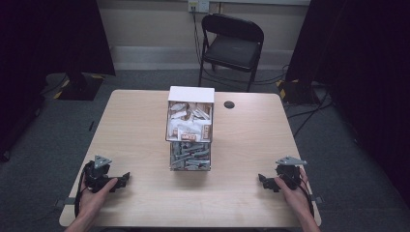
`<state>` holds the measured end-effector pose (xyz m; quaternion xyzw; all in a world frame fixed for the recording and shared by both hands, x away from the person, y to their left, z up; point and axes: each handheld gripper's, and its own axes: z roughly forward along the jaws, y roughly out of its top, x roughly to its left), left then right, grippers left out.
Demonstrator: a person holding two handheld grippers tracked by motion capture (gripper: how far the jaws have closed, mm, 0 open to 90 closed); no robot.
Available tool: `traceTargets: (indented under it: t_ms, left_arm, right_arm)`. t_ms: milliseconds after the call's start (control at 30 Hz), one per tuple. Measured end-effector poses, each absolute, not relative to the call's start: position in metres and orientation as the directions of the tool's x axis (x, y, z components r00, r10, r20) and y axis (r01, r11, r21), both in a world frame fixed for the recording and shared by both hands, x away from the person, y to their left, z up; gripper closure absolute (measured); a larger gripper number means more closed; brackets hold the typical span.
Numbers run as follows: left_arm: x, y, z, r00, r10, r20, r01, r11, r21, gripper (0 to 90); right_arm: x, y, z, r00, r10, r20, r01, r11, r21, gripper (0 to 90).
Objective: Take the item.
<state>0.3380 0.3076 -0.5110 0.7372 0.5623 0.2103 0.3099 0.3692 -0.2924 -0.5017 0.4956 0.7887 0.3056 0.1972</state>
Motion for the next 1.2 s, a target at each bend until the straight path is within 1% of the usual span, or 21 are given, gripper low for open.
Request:
traceTargets:
  t_ms: [367,500,667,700,767,900,1000,1100,1200]
  left_arm:
    - [0.339,0.307,-0.511,0.280,0.959,-0.041,0.702,-0.175,0.690,0.1]
    - [0.339,0.308,-0.510,0.275,0.961,-0.036,0.706,-0.177,0.686,2.1]
    - [0.340,0.308,-0.508,0.262,0.964,-0.035,0.712,-0.169,0.682,5.3]
    - [0.340,0.309,-0.506,0.261,0.965,-0.036,0.715,-0.169,0.678,7.7]
    - [0.340,0.309,-0.505,0.261,0.965,-0.038,0.708,-0.165,0.687,17.7]
    - [0.341,0.309,-0.504,0.270,0.962,-0.044,0.714,-0.170,0.679,17.0]
    - [0.341,0.309,-0.503,0.284,0.957,-0.062,0.713,-0.168,0.681,18.8]
    - [0.340,0.307,-0.499,0.295,0.954,-0.060,0.700,-0.173,0.693,21.0]
    - [0.339,0.305,-0.494,0.325,0.943,-0.068,0.686,-0.186,0.703,21.2]
  right_arm:
    - [0.369,-0.292,-0.502,-0.431,0.902,-0.008,0.661,0.322,0.678,0.0]
    - [0.369,-0.293,-0.502,-0.432,0.902,-0.009,0.661,0.324,0.677,0.0]
    - [0.369,-0.293,-0.502,-0.432,0.902,-0.009,0.661,0.323,0.677,0.0]
    - [0.369,-0.292,-0.502,-0.432,0.902,-0.008,0.661,0.322,0.678,0.0]
    - [0.369,-0.293,-0.502,-0.432,0.902,-0.008,0.661,0.323,0.678,0.0]
    - [0.369,-0.293,-0.502,-0.432,0.902,-0.008,0.661,0.323,0.678,0.0]
    - [0.369,-0.293,-0.502,-0.432,0.902,-0.008,0.661,0.323,0.678,0.0]
    - [0.369,-0.293,-0.502,-0.432,0.902,-0.008,0.661,0.323,0.678,0.0]
    - [0.369,-0.293,-0.502,-0.433,0.902,-0.009,0.660,0.323,0.678,0.0]
